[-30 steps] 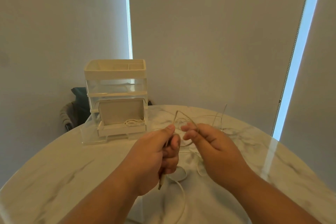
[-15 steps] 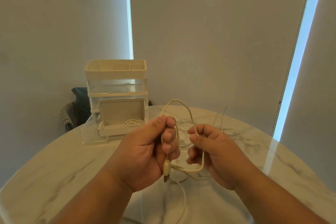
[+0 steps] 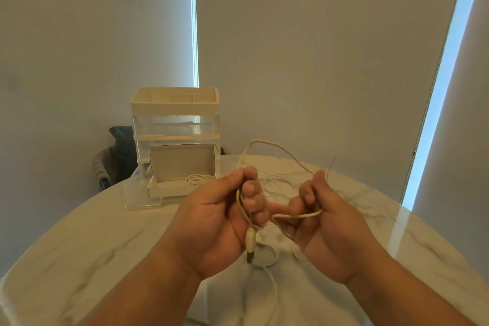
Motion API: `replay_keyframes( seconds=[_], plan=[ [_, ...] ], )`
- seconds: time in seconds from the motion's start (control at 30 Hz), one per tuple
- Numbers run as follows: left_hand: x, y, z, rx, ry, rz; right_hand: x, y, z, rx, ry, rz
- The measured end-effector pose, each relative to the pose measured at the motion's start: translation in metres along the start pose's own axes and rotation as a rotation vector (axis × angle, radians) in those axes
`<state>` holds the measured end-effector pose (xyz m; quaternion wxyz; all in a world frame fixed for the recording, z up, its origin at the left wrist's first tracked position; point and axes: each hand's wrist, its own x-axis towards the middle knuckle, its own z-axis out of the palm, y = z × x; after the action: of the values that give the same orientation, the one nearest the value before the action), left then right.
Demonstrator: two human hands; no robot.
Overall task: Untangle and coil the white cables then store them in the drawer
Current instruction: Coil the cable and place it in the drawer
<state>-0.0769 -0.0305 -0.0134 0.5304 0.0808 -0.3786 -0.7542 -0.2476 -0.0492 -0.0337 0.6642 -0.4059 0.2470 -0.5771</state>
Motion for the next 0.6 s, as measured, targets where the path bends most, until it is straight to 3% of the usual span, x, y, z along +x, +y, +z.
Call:
replay_keyframes(
  seconds=[0.07, 0.17, 0.4, 0.6],
  plan=[
    [-0.001, -0.003, 0.002, 0.014, -0.002, 0.005, -0.005, -0.004, 0.002, -0.012, -0.008, 0.003],
    [0.0, -0.006, 0.004, 0.005, 0.02, 0.009, -0.01, 0.005, 0.005, -0.29, -0.092, -0.005],
    [-0.002, -0.005, 0.006, -0.006, 0.035, -0.034, -0.016, 0.012, 0.012, -0.609, -0.161, 0.005],
    [-0.004, -0.01, 0.013, 0.037, 0.087, -0.024, -0.016, 0.013, 0.013, -0.561, -0.176, -0.024]
  ],
)
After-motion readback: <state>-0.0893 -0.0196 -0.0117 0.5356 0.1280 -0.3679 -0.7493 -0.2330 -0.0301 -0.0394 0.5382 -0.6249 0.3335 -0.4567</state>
